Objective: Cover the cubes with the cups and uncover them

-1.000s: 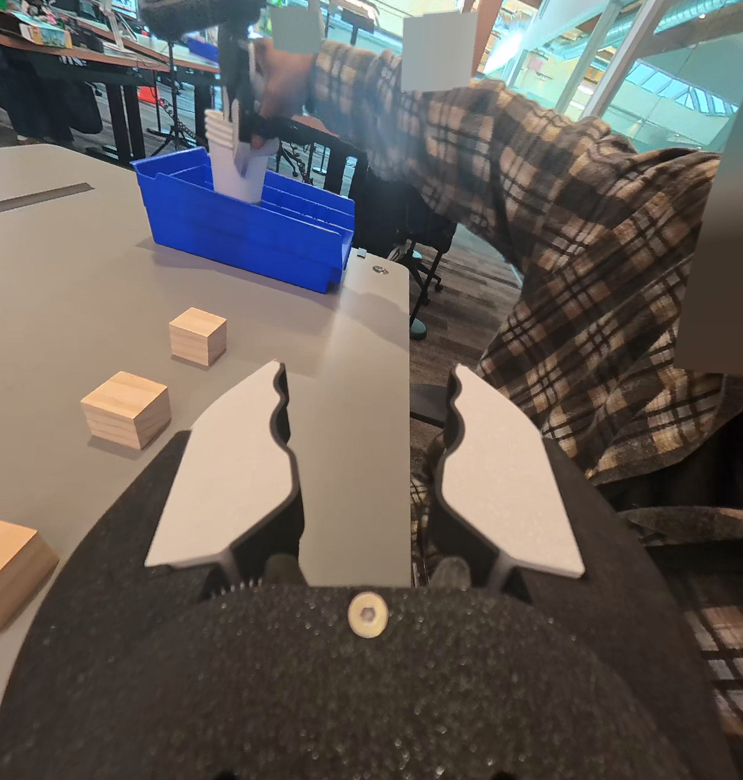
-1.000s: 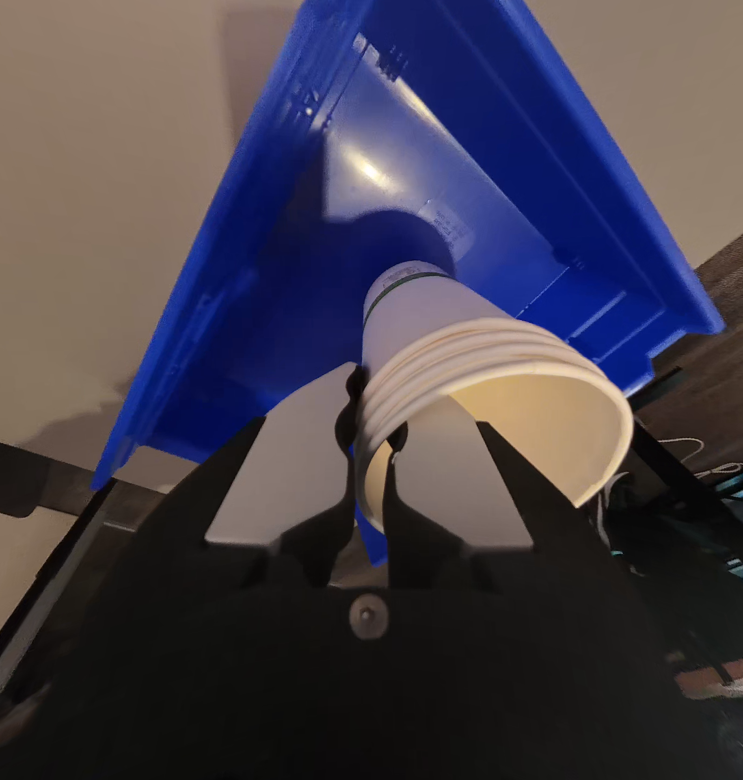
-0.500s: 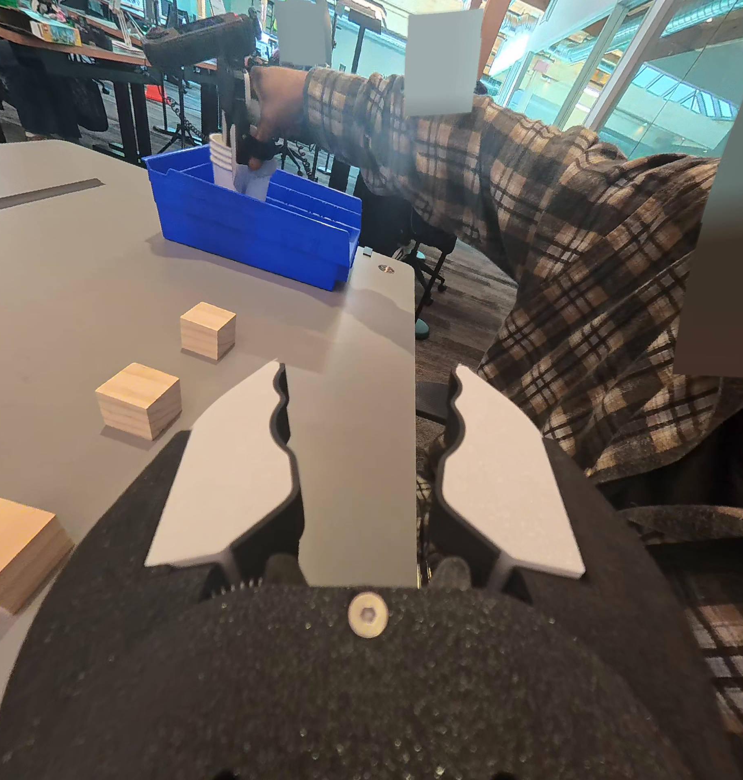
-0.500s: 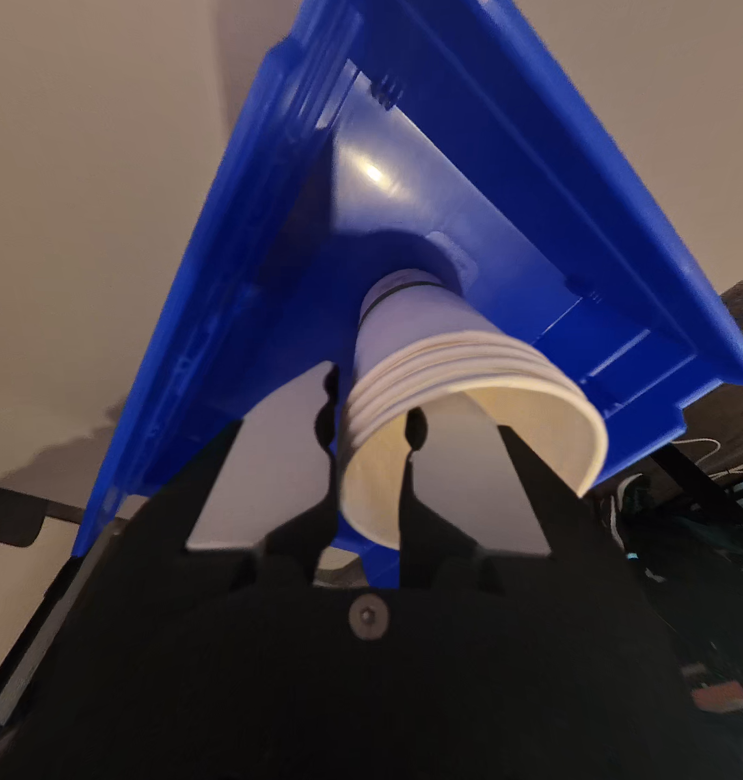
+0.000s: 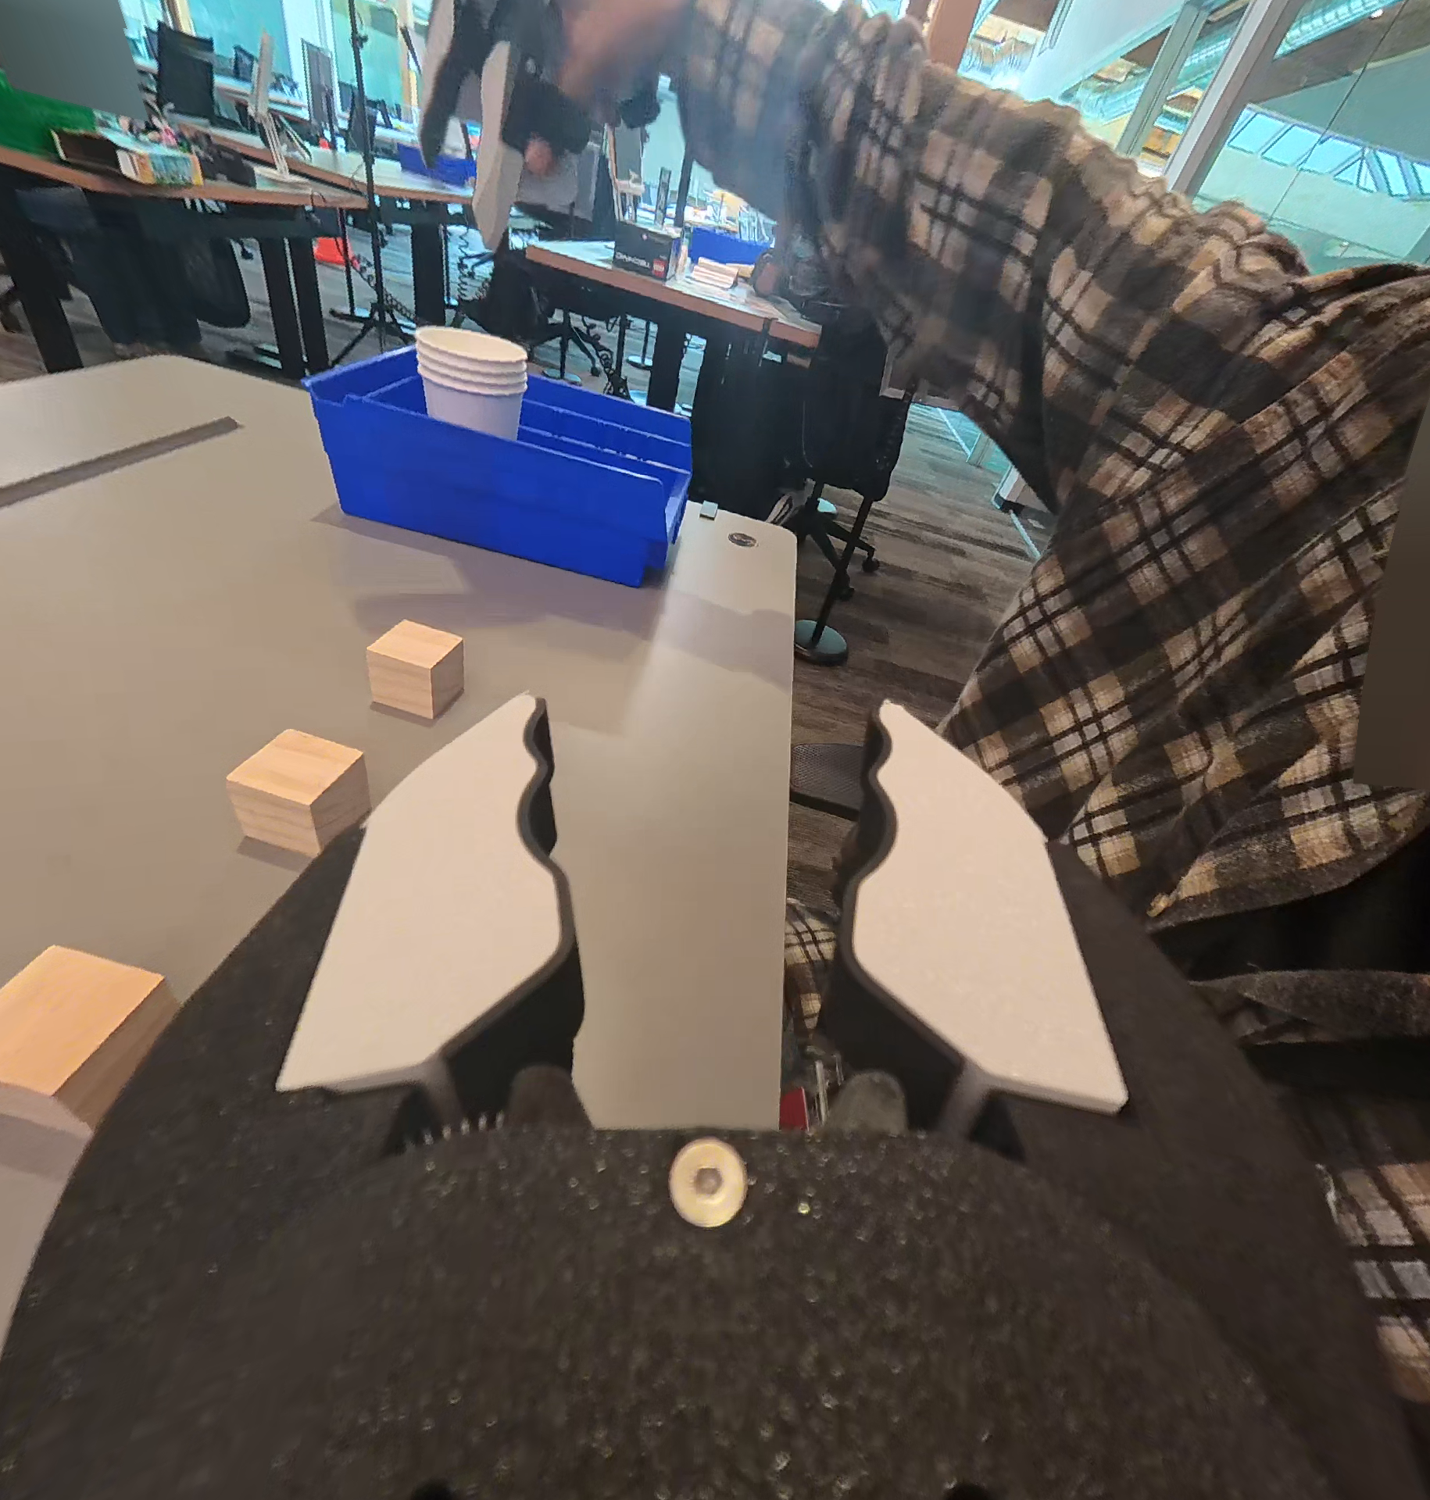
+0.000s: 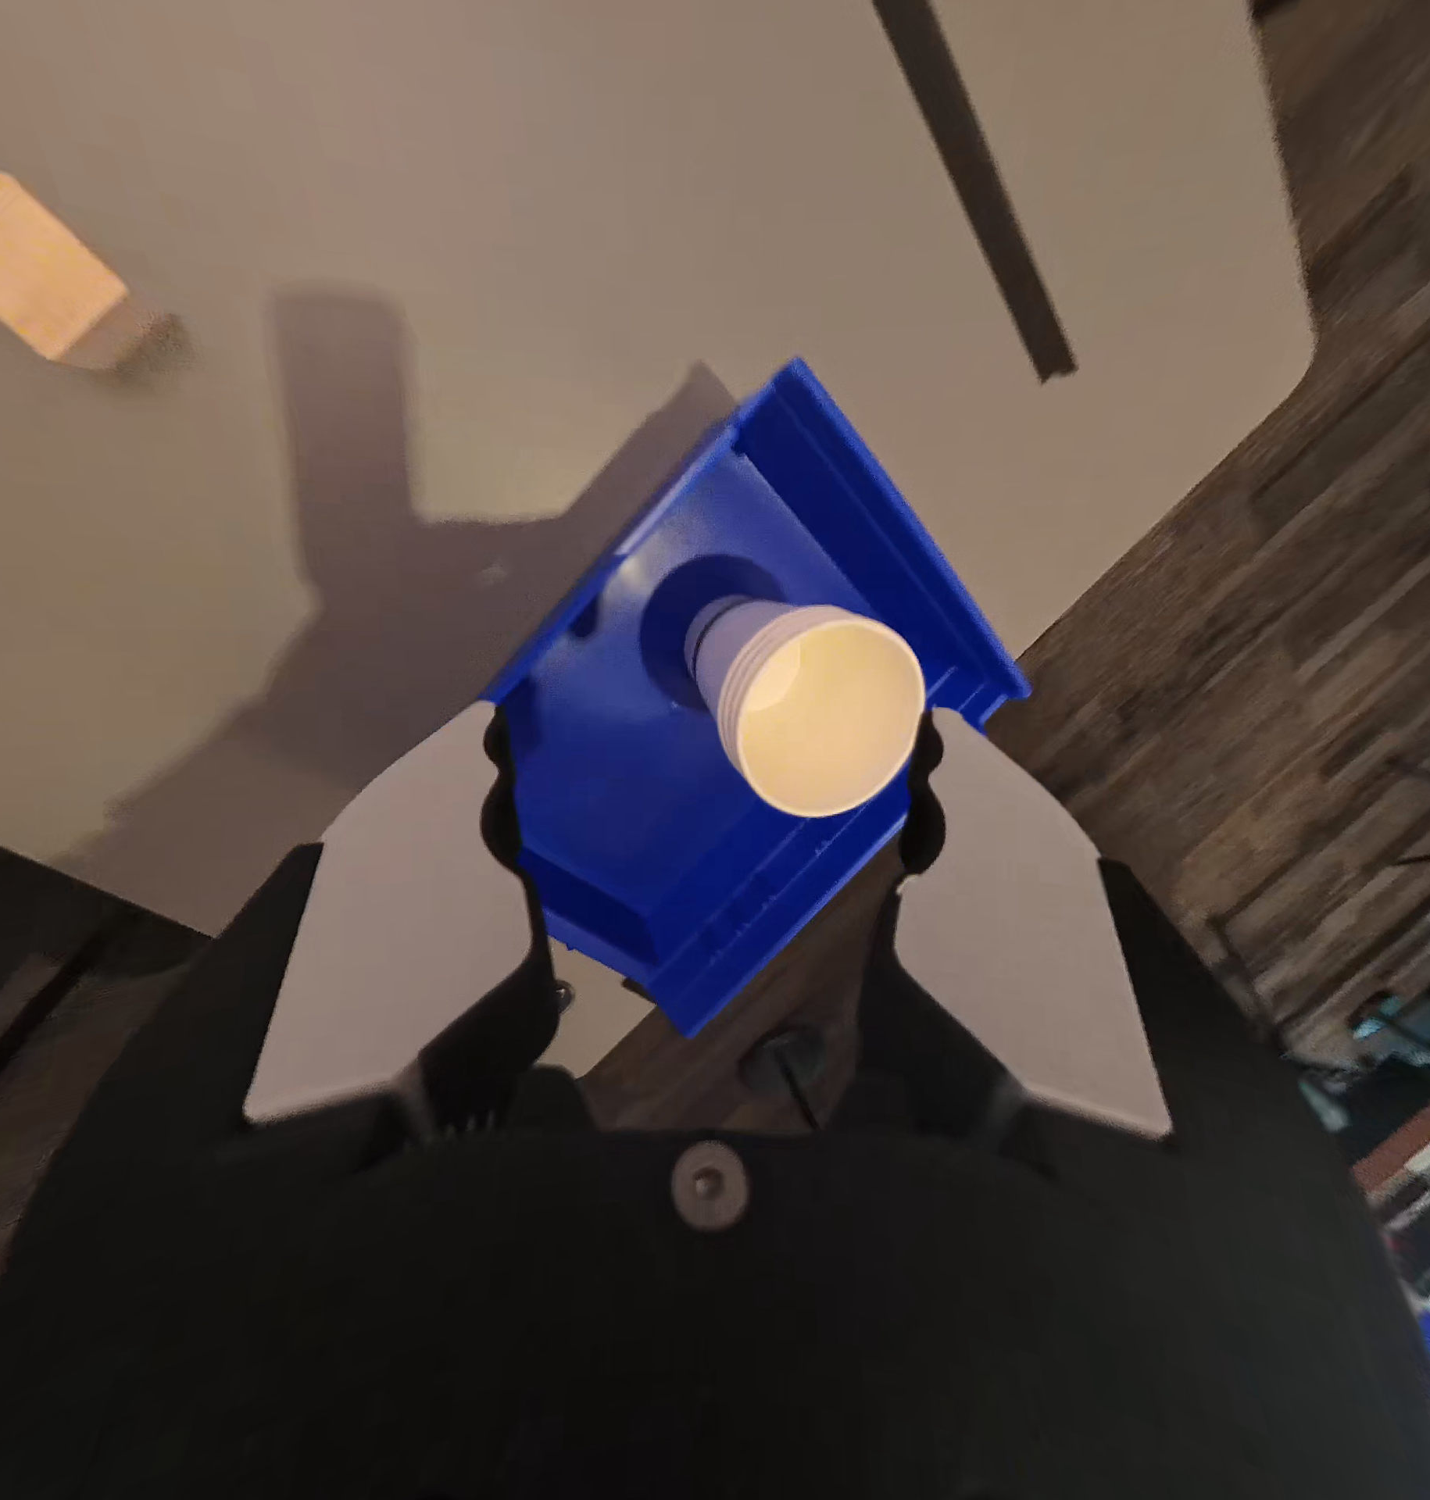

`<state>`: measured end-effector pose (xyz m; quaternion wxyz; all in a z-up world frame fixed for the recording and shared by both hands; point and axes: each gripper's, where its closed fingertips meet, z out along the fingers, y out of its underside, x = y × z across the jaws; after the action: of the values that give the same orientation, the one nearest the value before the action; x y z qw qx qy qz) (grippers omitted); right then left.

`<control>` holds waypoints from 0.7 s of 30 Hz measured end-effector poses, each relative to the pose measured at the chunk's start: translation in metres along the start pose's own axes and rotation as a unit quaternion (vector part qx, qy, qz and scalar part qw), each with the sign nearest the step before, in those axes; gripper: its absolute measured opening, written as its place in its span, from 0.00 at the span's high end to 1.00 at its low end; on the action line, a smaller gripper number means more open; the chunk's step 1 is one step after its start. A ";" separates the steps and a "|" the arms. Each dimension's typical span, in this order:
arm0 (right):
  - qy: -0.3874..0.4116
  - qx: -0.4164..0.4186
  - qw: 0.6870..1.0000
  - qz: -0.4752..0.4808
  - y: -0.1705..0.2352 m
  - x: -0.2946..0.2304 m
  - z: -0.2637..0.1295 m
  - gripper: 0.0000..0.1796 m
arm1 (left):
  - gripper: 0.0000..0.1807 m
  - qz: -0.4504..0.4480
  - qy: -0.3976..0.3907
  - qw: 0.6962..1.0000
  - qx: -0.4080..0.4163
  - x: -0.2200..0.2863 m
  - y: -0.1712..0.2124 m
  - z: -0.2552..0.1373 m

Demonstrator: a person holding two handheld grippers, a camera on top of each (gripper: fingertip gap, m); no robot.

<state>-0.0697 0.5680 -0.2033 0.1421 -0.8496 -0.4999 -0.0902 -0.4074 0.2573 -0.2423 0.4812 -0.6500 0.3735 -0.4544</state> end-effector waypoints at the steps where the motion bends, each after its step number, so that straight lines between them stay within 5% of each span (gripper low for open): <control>1: 0.007 0.012 1.000 -0.018 -0.008 -0.007 -0.009 0.49 | 0.60 0.004 -0.001 1.000 0.002 0.002 -0.002 -0.002; 8: 0.011 0.067 0.983 -0.168 -0.064 -0.088 -0.022 0.48 | 0.60 0.030 -0.014 0.999 0.011 0.012 -0.012 -0.013; 21: -0.095 0.028 0.934 -0.344 -0.096 -0.221 0.088 0.51 | 0.60 0.042 -0.032 0.998 0.019 0.011 -0.019 -0.024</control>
<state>-0.2595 0.4596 -0.3373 0.0774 -0.6256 -0.7753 -0.0387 -0.4258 0.2451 -0.2188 0.5238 -0.6386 0.3764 -0.4197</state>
